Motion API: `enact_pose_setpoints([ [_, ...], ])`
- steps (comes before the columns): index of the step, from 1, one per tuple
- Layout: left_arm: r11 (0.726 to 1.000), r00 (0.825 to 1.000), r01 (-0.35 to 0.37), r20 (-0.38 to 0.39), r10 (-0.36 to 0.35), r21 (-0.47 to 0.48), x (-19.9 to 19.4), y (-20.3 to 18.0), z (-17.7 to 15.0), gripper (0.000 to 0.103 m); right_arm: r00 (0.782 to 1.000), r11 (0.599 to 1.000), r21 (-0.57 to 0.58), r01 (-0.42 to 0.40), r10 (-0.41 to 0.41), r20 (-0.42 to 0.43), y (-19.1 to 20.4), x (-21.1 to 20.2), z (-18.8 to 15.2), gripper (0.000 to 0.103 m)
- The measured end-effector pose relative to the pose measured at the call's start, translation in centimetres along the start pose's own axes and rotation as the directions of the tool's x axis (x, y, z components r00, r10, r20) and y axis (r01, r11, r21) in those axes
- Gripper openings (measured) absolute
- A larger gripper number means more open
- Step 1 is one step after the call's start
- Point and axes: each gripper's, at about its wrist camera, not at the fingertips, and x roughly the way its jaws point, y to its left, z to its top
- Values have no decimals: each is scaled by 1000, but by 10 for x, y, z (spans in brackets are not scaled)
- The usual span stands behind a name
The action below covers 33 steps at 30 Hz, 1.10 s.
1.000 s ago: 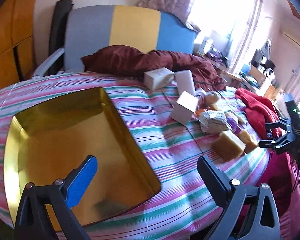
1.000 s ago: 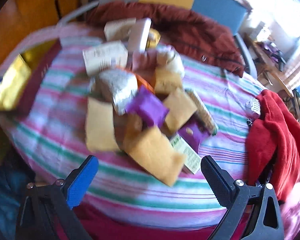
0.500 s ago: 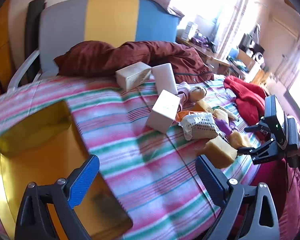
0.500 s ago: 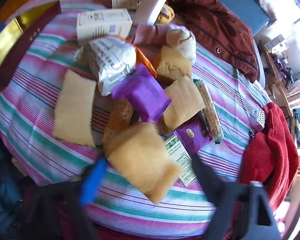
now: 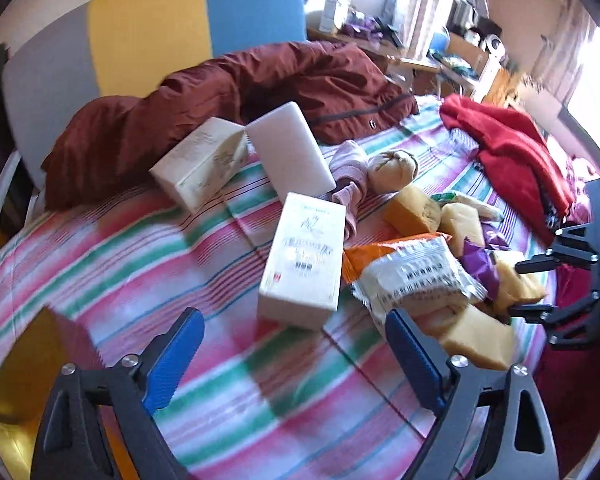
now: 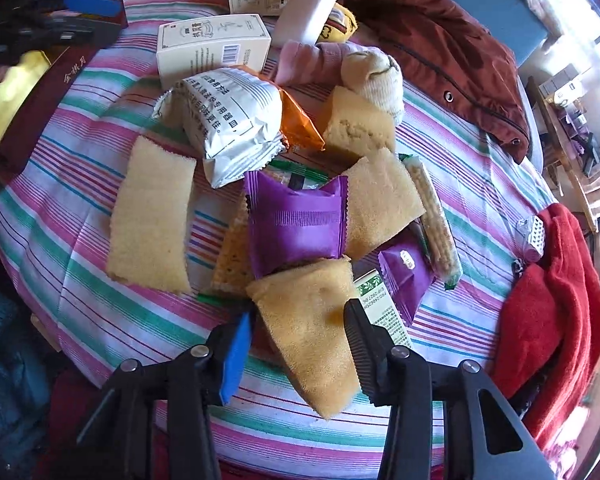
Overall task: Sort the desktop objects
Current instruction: 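Grasp a white printed box with the left tool while the right grasps a yellow sponge, then lower the box and sponge into the gold tray and open both tools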
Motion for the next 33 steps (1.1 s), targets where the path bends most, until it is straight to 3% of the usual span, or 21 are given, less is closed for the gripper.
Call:
enact_pose_setpoints([
  [4,998,999,-5,-43,8,57,27,-8,15,91,1000,999,30,-26,25,9,-4,-2,-1,48],
  [7,999,996,-2,-90,7,52,46,-6,22,82,999,998,44,-40,40,15,-6,-2,-1,48],
  [9,999,995,-9,-102,15,51,55,-6,24,81,999,998,44,-45,45,16,-6,-1,-1,48],
  [12,999,992,0,-123,5,44,64,-5,26,67,999,998,45,-49,48,17,-7,0,-1,48],
  [13,999,991,15,-130,-9,40,66,-5,25,57,998,997,45,-55,55,17,-8,0,-1,48],
  [16,999,992,22,-126,-17,41,68,-4,21,53,998,997,39,-65,65,22,-9,1,-1,43],
  [25,998,999,34,-17,-35,-48,14,0,-2,52,987,988,86,-125,115,109,-13,-13,-6,33],
  [33,993,994,56,94,-47,-104,-52,-1,-33,52,985,988,124,-95,75,152,-13,-28,-12,32],
])
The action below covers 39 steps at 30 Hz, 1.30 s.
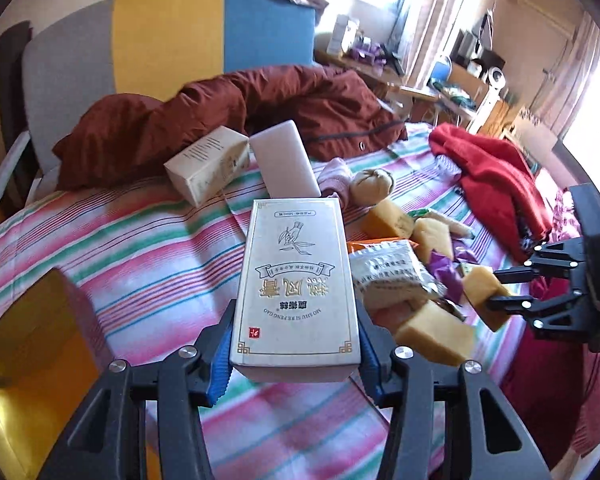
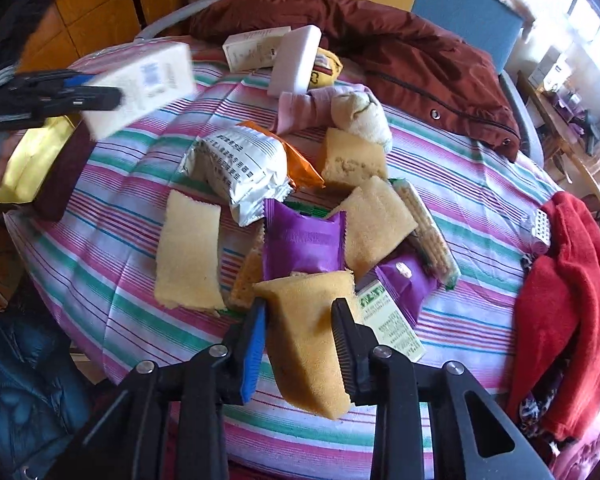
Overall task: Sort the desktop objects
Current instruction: 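Lower the box and sponge into the gold tray and open both tools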
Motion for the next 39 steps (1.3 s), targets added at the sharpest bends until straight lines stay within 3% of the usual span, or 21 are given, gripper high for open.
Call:
enact_pose_setpoints([
  [12,993,995,-32,86,42,-111,-69,28,-45,52,991,1000,-5,21,-20,134,29,-47,10,31],
  [17,976,989,-81,109,105,-201,-94,64,-69,52,967,997,-47,-69,78,243,72,-69,43,31],
  [22,942,976,-161,96,197,-293,-115,111,-95,52,936,978,-108,-181,205,287,126,-72,79,31],
  [26,905,960,-238,60,275,-352,-124,152,-112,52,910,949,-150,-279,311,274,175,-59,115,31],
  [35,813,908,-381,-12,419,-441,-127,240,-129,52,891,912,-113,-394,410,197,262,-7,202,31],
  [37,785,897,-410,-48,440,-464,-124,255,-129,53,866,897,-54,-439,438,240,269,-4,221,37],
  [38,777,896,-408,-50,440,-479,-124,259,-130,54,843,877,-23,-480,468,267,271,-1,231,45],
  [39,767,891,-414,-48,451,-491,-127,262,-131,57,836,868,-6,-496,480,267,273,1,238,67],
])
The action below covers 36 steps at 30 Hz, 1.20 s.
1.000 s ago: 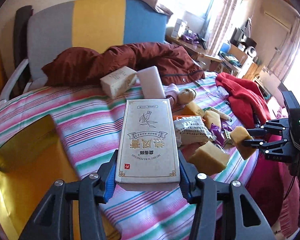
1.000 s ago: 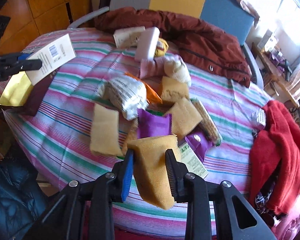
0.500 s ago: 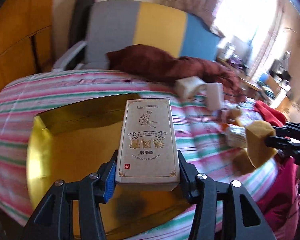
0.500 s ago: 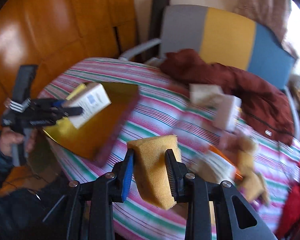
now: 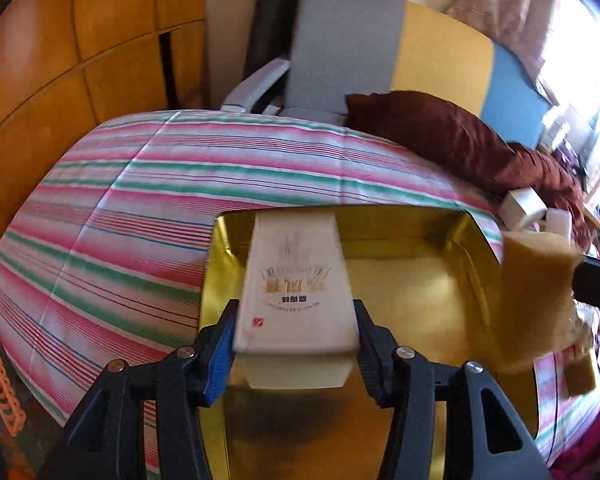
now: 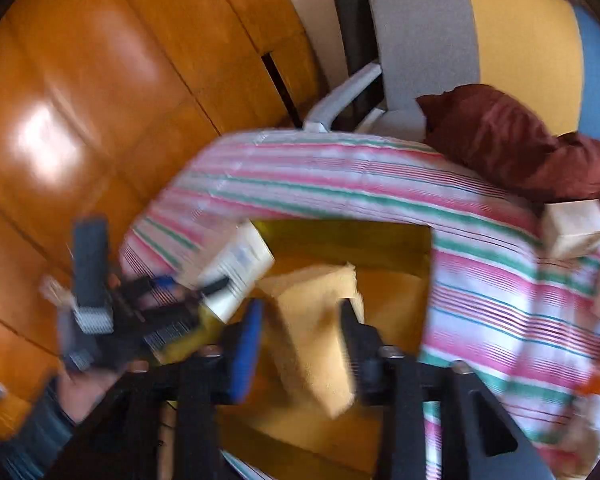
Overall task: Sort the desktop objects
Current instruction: 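Lower the box and sponge into the gold tray and open both tools, then reach the right tool to the white-and-orange snack packet and grasp it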
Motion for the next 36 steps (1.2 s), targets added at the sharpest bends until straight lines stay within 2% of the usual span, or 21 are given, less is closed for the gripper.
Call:
enact_pose_setpoints([
  [1,1000,1000,-7,11,7,-3,-2,3,-1,60,1000,1000,22,4,-4,11,1,3,4,76],
  [3,1000,1000,11,28,-10,-10,-7,7,-4,67,999,1000,26,-6,5,42,6,4,5,77],
  [5,999,999,21,41,-20,-25,-14,9,-10,76,1000,1000,13,-4,3,25,8,6,-3,76],
  [10,999,997,14,72,-12,-36,-35,2,-32,76,999,1000,-4,25,-25,-22,3,4,-32,76],
  [14,999,996,22,85,-19,-35,-48,-11,-46,74,998,998,-12,61,-61,-26,-7,2,-55,77],
  [18,999,995,43,89,-41,-27,-58,-27,-60,74,996,995,-27,94,-94,-1,-9,-11,-73,78],
  [20,999,995,48,91,-47,-16,-61,-34,-64,68,995,994,-32,104,-103,17,-10,-18,-79,78],
  [26,998,995,56,79,-58,28,-68,-55,-74,68,982,980,-93,176,-168,84,-5,-43,-95,78],
  [33,991,991,94,82,-102,95,-75,-78,-81,71,971,973,-71,220,-212,108,-20,-66,-110,84],
  [36,985,988,114,87,-126,132,-77,-89,-86,81,968,973,-26,231,-228,103,-37,-76,-118,84],
])
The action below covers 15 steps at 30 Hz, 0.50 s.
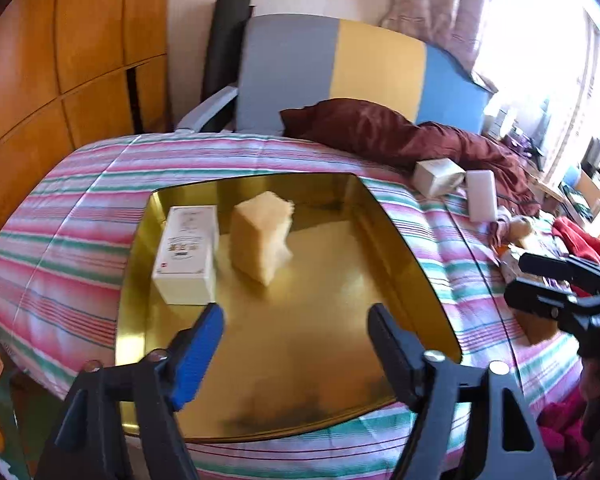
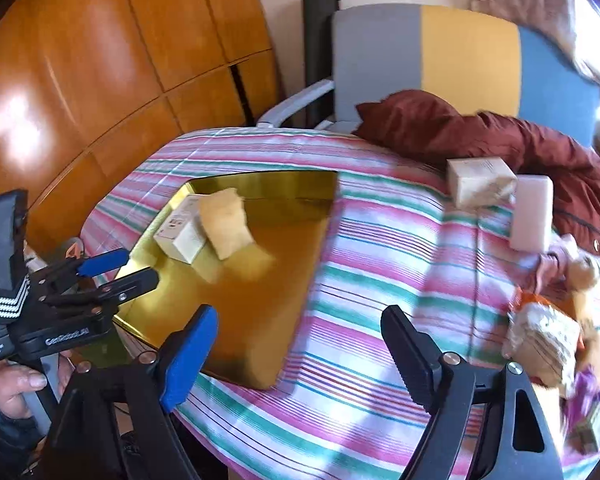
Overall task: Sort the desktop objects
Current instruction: 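Reach the right tool to the white-and-orange snack packet and grasp it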
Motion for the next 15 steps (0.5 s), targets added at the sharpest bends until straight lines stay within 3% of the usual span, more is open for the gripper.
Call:
enact_pose_setpoints([
  [9,993,997,78,-8,-78,92,4,-29,-6,85,994,988,107,111,-110,-18,-57,-25,-16,85],
  [15,983,991,136,-4,-136,126,4,-42,-9,96,983,956,232,182,-183,-17,-115,-55,-15,89],
])
